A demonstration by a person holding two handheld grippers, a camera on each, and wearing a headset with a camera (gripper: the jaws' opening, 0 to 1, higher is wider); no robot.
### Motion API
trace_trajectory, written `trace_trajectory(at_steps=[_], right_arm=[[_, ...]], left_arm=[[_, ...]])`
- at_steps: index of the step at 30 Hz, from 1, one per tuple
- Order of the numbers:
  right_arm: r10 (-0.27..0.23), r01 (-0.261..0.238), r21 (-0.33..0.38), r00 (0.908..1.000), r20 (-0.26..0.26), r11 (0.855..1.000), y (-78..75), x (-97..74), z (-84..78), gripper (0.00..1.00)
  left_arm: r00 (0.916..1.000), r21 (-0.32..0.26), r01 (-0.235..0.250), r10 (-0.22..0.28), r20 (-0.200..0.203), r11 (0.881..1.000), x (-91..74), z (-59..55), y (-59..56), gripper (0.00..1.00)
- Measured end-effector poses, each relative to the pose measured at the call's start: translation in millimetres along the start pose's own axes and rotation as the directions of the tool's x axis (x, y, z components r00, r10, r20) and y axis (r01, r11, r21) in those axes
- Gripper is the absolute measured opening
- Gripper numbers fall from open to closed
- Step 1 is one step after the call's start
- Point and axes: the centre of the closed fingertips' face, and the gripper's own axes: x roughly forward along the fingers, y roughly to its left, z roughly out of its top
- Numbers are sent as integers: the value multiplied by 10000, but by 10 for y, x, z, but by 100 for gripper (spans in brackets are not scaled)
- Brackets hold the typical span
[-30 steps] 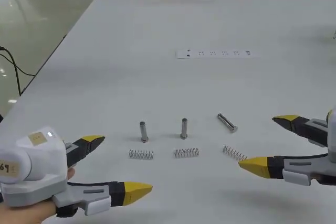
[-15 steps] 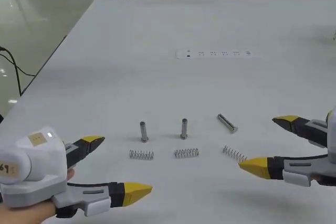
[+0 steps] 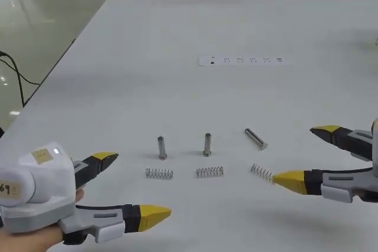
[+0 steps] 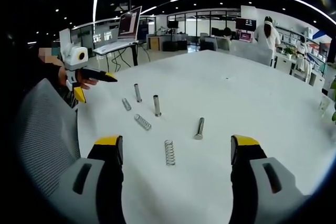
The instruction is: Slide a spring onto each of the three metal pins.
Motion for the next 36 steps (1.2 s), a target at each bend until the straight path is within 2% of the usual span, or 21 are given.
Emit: trace_trajectory(at_steps=[12,27,36], right_arm=[[-46,30,-550,9996,-294,9985,-211,187,225,79],[-142,102,-434,9958,-907,9990,-434,539,241,69],[-61,-24,-544,9878,-1559,9985,-460,751,193,66]], left_arm=[[9999,17,-64,63,92,10000,-16,26,5,95],[9997,66,-218,217,124,9997,-68,48,-26,95],[9995,35,-303,303,135,9995,-101,43,-18,95]])
